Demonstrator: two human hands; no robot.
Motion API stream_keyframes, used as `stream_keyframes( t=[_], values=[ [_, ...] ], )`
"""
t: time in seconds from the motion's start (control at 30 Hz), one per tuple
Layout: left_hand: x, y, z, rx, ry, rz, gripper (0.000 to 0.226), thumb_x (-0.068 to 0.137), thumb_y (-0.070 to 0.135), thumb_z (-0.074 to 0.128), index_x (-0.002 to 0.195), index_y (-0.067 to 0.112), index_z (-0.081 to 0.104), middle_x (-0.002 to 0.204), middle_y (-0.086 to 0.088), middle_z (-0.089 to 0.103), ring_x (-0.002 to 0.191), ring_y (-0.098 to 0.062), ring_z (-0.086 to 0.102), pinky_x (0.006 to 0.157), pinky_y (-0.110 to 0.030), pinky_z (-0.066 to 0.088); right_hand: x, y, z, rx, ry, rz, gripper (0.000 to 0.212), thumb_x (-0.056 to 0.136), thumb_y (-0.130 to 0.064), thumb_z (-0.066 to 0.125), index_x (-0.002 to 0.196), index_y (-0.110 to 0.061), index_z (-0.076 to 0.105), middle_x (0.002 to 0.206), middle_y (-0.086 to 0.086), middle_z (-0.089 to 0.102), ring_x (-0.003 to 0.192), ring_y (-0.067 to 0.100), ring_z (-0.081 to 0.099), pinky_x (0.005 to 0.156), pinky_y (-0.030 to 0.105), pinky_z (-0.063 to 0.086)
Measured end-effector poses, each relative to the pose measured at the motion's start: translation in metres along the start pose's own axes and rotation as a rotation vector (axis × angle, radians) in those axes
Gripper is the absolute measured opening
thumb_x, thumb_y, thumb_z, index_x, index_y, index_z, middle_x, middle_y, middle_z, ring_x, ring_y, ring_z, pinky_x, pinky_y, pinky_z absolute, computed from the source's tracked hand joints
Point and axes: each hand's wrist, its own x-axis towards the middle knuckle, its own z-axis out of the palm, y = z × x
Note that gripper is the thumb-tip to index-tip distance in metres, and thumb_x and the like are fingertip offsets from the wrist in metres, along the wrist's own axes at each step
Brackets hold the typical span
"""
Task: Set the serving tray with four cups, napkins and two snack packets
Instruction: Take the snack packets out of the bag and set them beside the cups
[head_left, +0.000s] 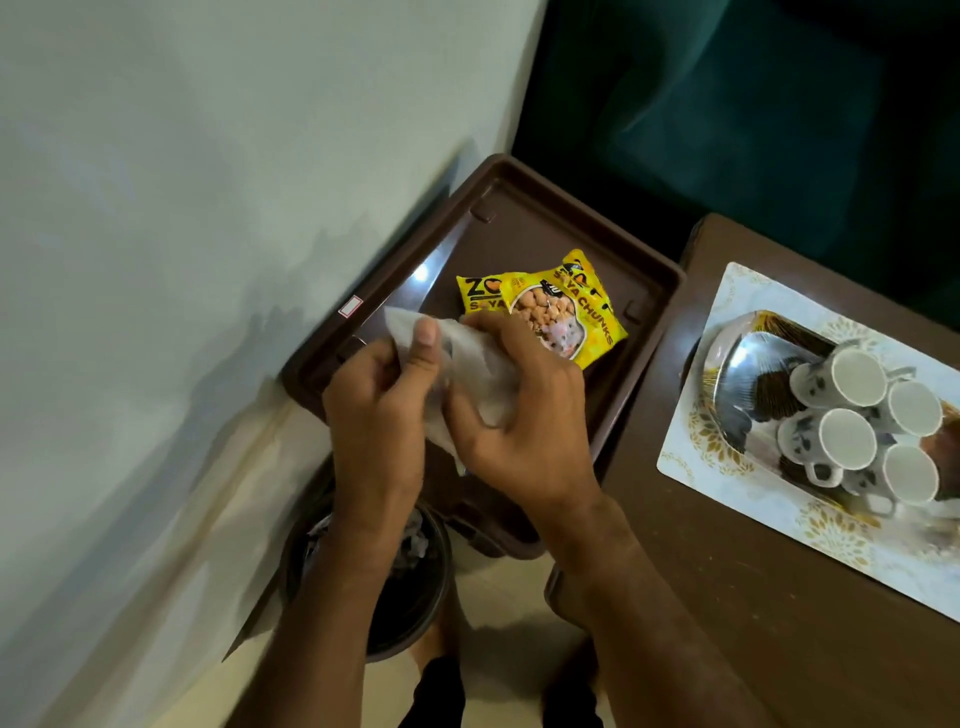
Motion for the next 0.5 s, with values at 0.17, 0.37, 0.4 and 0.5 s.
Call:
stream_keyframes(
  t=[0.17,0.37,0.4,0.5],
  values=[
    [0.009,-0.004,-0.022,-0.095,0.043,-0.153,0.068,0.073,0.047,0.08,0.128,0.009,0.063,0.124,-0.018,0.072,0.113,-0.038,0.072,0.1,-0.06,0.057,-0.017,-0.014,0.025,0.219,-0.111,-0.022,0.096,0.071,-0.017,0.062,0.157,-0.023,0.022,0.125,-0.006,0.07,0.099,0.012,0.073,0.08,0.038,0.059],
    [0.008,-0.019,-0.074,-0.094,0.173,-0.162,0.018,0.073,0.008,0.066,0.087,0.015,0.074,0.092,-0.008,0.077,0.087,-0.03,0.075,0.079,-0.045,0.061,-0.036,-0.02,0.053,0.255,0.0,0.007,0.05,0.086,-0.014,0.056,0.136,-0.017,0.054,0.128,0.0,0.059,0.109,0.012,0.066,0.081,0.025,0.06],
    [0.005,-0.02,-0.081,-0.091,0.188,-0.137,0.02,0.072,0.004,0.063,0.082,0.017,0.074,0.084,-0.003,0.076,0.081,-0.023,0.073,0.071,-0.037,0.06,-0.039,-0.02,0.057,0.085,0.046,-0.054,0.04,0.088,-0.018,0.061,0.128,-0.013,0.061,0.126,0.002,0.059,0.108,0.015,0.063,0.081,0.028,0.058],
    [-0.002,-0.027,-0.099,-0.123,0.217,-0.091,0.032,0.073,-0.01,0.055,0.073,0.018,0.071,0.072,0.002,0.071,0.069,-0.018,0.068,0.061,-0.026,0.057,-0.051,-0.023,0.073,-0.199,-0.035,-0.129,0.042,0.085,-0.035,0.07,0.123,-0.016,0.066,0.134,0.008,0.056,0.123,0.026,0.047,0.092,0.043,0.05]
  ],
)
